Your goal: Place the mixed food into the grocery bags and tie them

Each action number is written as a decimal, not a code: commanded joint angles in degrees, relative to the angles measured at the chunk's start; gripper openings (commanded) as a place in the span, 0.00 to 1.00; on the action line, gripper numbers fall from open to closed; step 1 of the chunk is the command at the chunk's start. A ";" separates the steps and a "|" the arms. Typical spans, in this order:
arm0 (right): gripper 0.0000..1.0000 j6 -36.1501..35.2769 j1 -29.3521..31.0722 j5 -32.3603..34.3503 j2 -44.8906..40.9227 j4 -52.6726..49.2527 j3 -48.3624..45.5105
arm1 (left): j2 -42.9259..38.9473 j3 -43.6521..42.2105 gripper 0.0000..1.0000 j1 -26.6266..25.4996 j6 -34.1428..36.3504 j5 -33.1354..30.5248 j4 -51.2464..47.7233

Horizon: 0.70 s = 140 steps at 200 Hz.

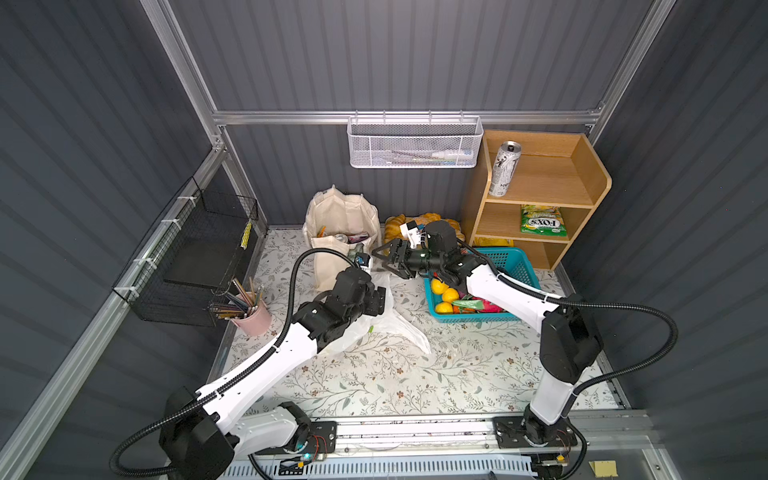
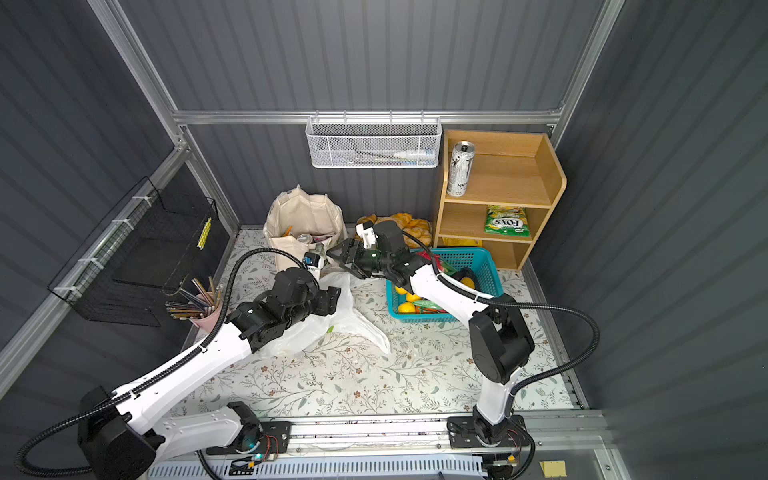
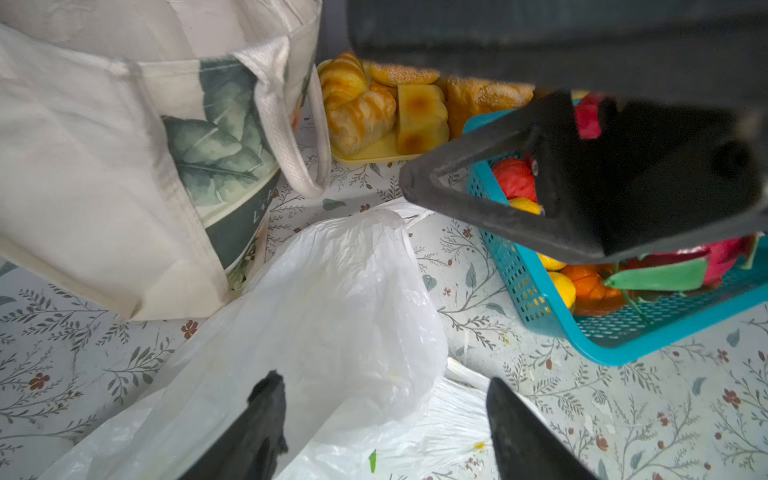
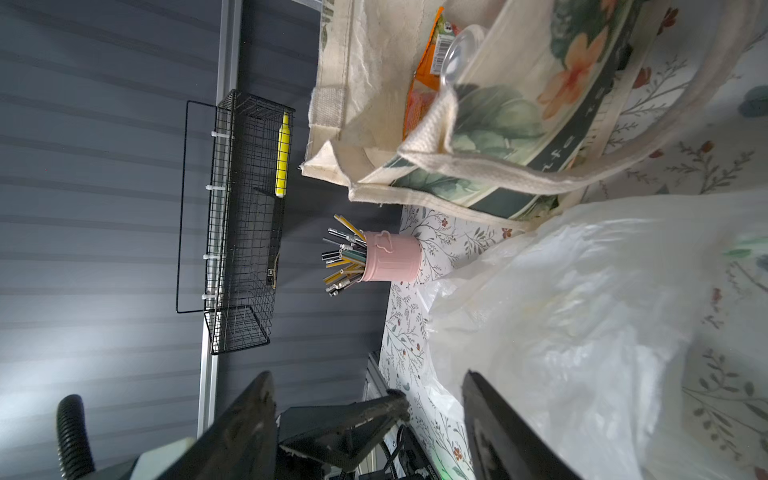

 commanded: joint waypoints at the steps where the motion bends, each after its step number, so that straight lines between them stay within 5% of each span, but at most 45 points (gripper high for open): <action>1: 0.72 -2.69 0.13 -0.34 -1.22 -0.76 -1.08 | -0.38 1.57 0.78 -0.25 -0.53 1.85 -3.18; 45: 0.72 -10.75 -3.08 5.17 -4.83 -9.42 -5.76 | -1.04 1.81 0.79 -0.25 -0.55 -1.03 -4.87; 90: 0.71 -12.34 -7.18 -5.72 2.84 -11.46 -1.05 | -0.08 2.83 0.80 -0.25 -0.39 -1.08 -6.16; 140: 0.70 -8.03 -6.03 -9.78 9.81 -6.99 2.58 | -0.65 4.26 0.81 -0.25 0.40 -1.55 -9.20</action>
